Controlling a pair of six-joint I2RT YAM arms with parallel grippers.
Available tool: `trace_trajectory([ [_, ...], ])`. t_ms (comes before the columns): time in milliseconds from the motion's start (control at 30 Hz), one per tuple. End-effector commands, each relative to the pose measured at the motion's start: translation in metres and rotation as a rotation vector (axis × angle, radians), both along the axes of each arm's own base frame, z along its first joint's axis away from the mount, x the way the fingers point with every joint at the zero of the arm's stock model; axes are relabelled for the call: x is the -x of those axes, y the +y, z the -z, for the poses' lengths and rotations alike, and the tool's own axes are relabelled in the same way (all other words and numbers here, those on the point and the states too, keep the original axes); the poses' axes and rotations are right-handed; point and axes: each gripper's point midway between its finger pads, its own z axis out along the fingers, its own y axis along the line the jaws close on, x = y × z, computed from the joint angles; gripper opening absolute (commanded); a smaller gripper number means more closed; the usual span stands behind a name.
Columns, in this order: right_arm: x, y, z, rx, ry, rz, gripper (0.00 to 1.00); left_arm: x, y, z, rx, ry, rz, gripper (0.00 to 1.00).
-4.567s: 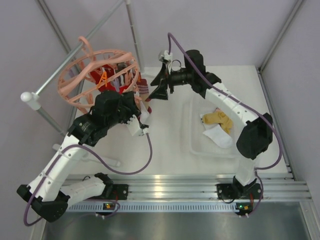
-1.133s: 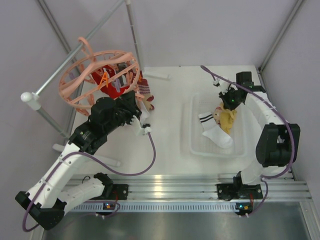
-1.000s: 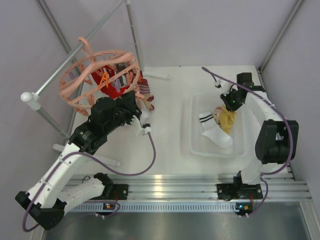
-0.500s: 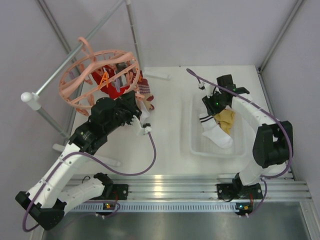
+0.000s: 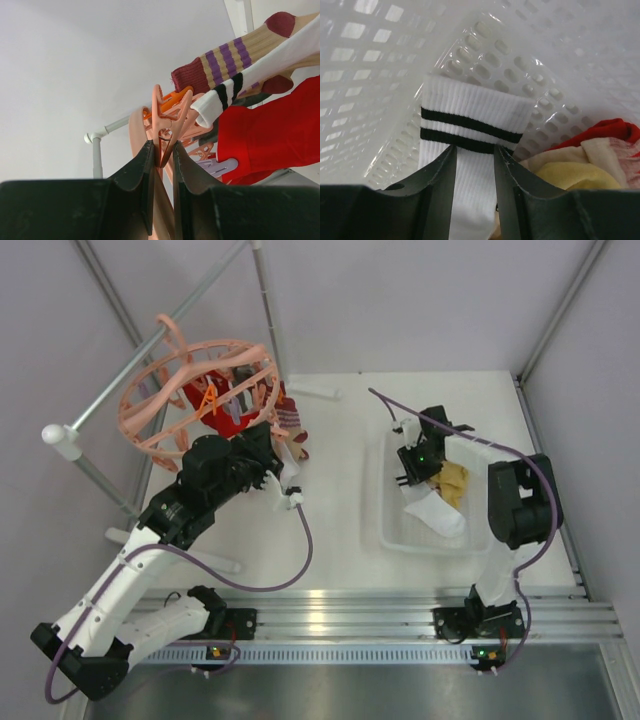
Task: Clip the socks to the hanger
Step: Pick up the sock from the bin.
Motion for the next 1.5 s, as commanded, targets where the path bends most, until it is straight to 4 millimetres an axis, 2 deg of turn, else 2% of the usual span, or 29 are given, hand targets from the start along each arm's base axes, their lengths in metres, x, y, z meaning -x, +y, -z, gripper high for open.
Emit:
trace_trajectory([
  [0, -0.01, 0.022, 0.004, -0.084, -0.005, -0.003, 0.34, 0.003, -0.005, -0.007, 0.057, -0.008, 0.022, 0.0],
  [167, -0.005, 0.032, 0.006, -0.095, -0.008, -0.072, 0.32, 0.003, -0.004, -0.009, 0.06, -0.011, 0.019, 0.0],
  [333, -0.01, 0.033, -0.003, -0.085, -0.046, -0.039, 0.43, 0.004, -0.003, -0.008, 0.059, -0.01, 0.014, 0.0],
  [400, -0.009, 0.035, 0.0, -0.069, -0.047, -0.035, 0.43, 0.004, -0.004, -0.007, 0.06, -0.006, 0.018, 0.0],
  [467, -0.004, 0.034, 0.011, -0.05, -0.024, -0.041, 0.41, 0.004, -0.004, -0.007, 0.061, -0.006, 0.016, 0.0],
  [567, 0.002, 0.032, 0.022, -0.028, -0.004, -0.055, 0.28, 0.004, -0.004, -0.007, 0.063, -0.007, 0.016, 0.0],
  [600, 0.003, 0.032, 0.022, -0.03, -0.004, -0.061, 0.12, 0.003, -0.004, -0.006, 0.062, -0.004, 0.017, 0.0],
  [633, 0.003, 0.033, 0.017, -0.037, -0.017, -0.067, 0.03, 0.004, -0.004, -0.008, 0.065, -0.007, 0.015, 0.0],
  [667, 0.004, 0.033, 0.015, -0.043, -0.025, -0.071, 0.0, 0.004, -0.004, -0.007, 0.068, -0.006, 0.014, 0.0],
  [800, 0.003, 0.042, -0.024, -0.115, -0.108, -0.13, 0.0, 0.003, -0.004, -0.006, 0.069, -0.003, 0.012, 0.0],
  [867, 0.001, 0.043, -0.054, -0.153, -0.176, -0.156, 0.0, 0.004, -0.004, -0.007, 0.079, -0.001, 0.014, 0.0],
  [933, 0.005, 0.047, -0.082, -0.192, -0.236, -0.212, 0.0, 0.004, -0.004, -0.008, 0.088, 0.001, 0.013, 0.0],
  [1000, 0.01, 0.051, -0.1, -0.22, -0.276, -0.277, 0.0, 0.003, -0.004, -0.008, 0.087, 0.001, 0.009, 0.0],
  [1033, 0.013, 0.051, -0.117, -0.231, -0.323, -0.293, 0.0, 0.003, -0.004, -0.009, 0.091, -0.002, 0.009, 0.0],
  [1133, 0.024, 0.057, -0.148, -0.268, -0.376, -0.363, 0.0, 0.002, -0.005, -0.009, 0.094, 0.002, 0.009, 0.0],
  [1267, 0.024, 0.065, -0.202, -0.3, -0.489, -0.445, 0.0, 0.001, -0.006, -0.009, 0.105, 0.002, 0.008, 0.0],
  [1333, 0.025, 0.072, -0.228, -0.346, -0.555, -0.477, 0.0, 0.002, -0.006, -0.008, 0.109, 0.005, 0.01, 0.0],
  [1367, 0.021, 0.077, -0.247, -0.372, -0.606, -0.484, 0.0, 0.001, -0.007, -0.007, 0.109, 0.006, 0.011, 0.0],
  [1467, 0.022, 0.096, -0.284, -0.473, -0.666, -0.523, 0.0, 0.001, -0.008, -0.008, 0.124, 0.005, 0.013, 0.0],
])
